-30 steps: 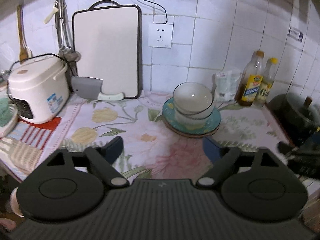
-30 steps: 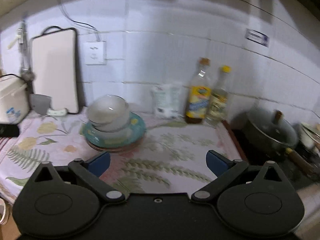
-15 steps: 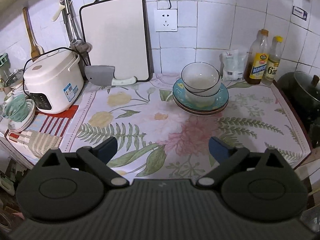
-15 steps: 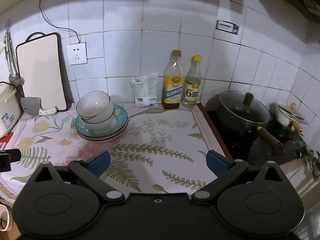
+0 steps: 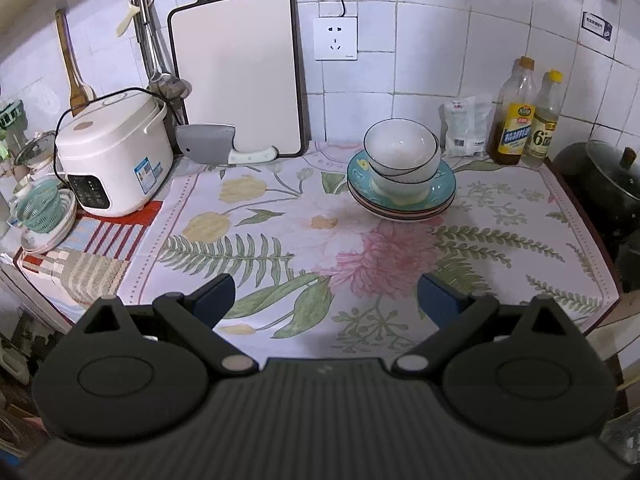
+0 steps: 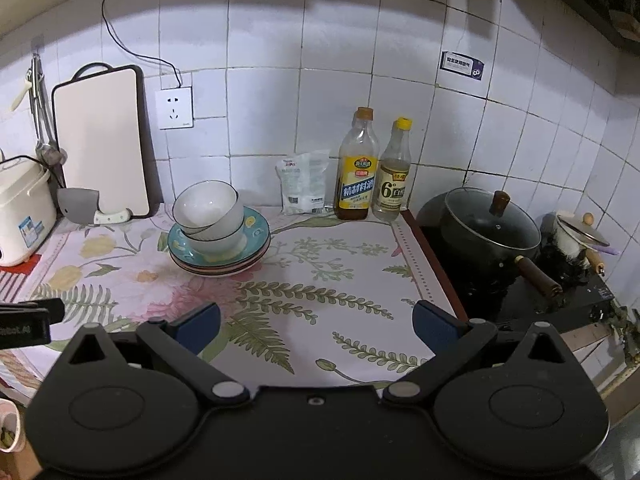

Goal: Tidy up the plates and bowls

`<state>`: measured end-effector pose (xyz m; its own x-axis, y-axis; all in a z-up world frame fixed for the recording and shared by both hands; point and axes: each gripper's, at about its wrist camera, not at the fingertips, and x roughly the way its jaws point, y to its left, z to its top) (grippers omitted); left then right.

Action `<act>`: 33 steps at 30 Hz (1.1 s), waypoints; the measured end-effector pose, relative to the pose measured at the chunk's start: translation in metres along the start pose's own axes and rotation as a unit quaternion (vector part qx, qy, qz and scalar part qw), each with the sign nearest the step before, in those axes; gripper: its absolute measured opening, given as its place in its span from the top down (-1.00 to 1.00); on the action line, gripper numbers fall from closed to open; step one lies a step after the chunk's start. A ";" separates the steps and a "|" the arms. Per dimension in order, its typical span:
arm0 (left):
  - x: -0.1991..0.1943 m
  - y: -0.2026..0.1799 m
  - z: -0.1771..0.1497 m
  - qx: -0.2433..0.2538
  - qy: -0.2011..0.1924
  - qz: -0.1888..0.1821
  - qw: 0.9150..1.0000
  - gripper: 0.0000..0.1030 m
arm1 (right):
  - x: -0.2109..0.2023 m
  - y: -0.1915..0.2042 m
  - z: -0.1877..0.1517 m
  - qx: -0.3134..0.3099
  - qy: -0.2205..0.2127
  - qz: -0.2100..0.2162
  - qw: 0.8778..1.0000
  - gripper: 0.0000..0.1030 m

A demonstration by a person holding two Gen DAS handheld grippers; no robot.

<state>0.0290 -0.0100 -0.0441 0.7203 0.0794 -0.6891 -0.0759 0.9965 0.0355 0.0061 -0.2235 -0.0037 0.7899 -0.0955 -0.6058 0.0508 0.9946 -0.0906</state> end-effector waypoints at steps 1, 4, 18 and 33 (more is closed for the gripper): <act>0.000 0.001 0.000 -0.002 -0.002 -0.002 1.000 -0.92 | 0.000 0.001 -0.001 -0.002 0.000 -0.002 1.000 -1.00; -0.002 0.002 -0.003 -0.004 -0.010 -0.002 1.000 -0.92 | 0.001 0.003 -0.002 -0.003 -0.002 -0.004 1.000 -1.00; -0.006 -0.001 -0.006 -0.005 -0.028 0.001 1.000 -0.92 | 0.003 0.001 -0.010 -0.003 -0.015 -0.003 1.000 -1.00; 0.000 0.004 -0.008 -0.013 -0.031 0.018 0.999 -0.92 | 0.012 0.004 -0.005 -0.007 -0.008 -0.006 1.000 -1.00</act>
<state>0.0232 -0.0066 -0.0493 0.7583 0.1173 -0.6413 -0.1197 0.9920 0.0399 0.0125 -0.2208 -0.0157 0.7987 -0.1058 -0.5923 0.0507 0.9927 -0.1090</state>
